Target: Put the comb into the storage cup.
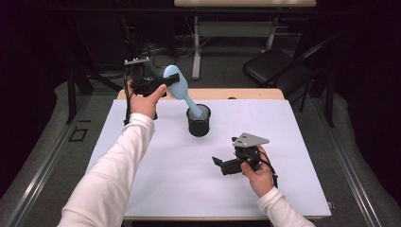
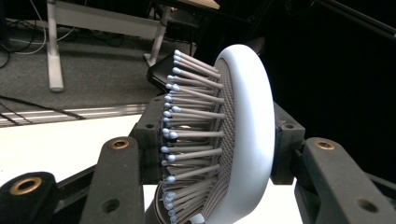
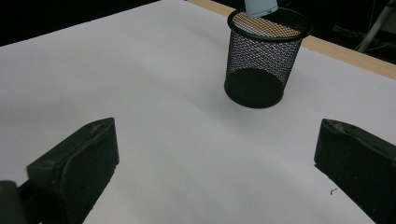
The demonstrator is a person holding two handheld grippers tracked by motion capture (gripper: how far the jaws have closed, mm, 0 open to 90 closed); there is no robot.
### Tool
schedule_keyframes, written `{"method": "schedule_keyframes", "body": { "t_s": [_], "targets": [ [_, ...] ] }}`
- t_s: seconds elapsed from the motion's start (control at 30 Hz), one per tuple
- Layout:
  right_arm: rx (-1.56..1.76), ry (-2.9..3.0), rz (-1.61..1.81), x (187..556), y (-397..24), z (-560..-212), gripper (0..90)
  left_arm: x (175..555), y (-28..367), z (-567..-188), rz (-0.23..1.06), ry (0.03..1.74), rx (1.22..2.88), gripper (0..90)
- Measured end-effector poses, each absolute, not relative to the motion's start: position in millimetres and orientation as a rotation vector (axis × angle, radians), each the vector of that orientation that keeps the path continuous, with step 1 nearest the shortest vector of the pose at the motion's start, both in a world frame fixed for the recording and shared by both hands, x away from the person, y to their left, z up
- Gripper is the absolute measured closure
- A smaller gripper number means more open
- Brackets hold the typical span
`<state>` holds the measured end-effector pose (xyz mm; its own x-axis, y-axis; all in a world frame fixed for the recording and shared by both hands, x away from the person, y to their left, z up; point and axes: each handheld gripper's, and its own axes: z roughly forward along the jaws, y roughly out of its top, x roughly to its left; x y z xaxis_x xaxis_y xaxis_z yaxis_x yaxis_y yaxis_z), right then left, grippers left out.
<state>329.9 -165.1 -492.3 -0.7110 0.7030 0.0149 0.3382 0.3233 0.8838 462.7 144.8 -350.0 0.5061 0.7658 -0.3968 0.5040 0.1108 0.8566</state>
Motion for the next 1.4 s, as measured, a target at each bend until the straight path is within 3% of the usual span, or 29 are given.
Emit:
{"method": "schedule_keyframes", "body": {
  "t_s": [1.4],
  "targets": [
    [0.919, 2.242, 1.332, 330, -163, -497, 1.3, 476, 126, -369, 0.331, 1.133, 1.629, 51.0]
  ]
}}
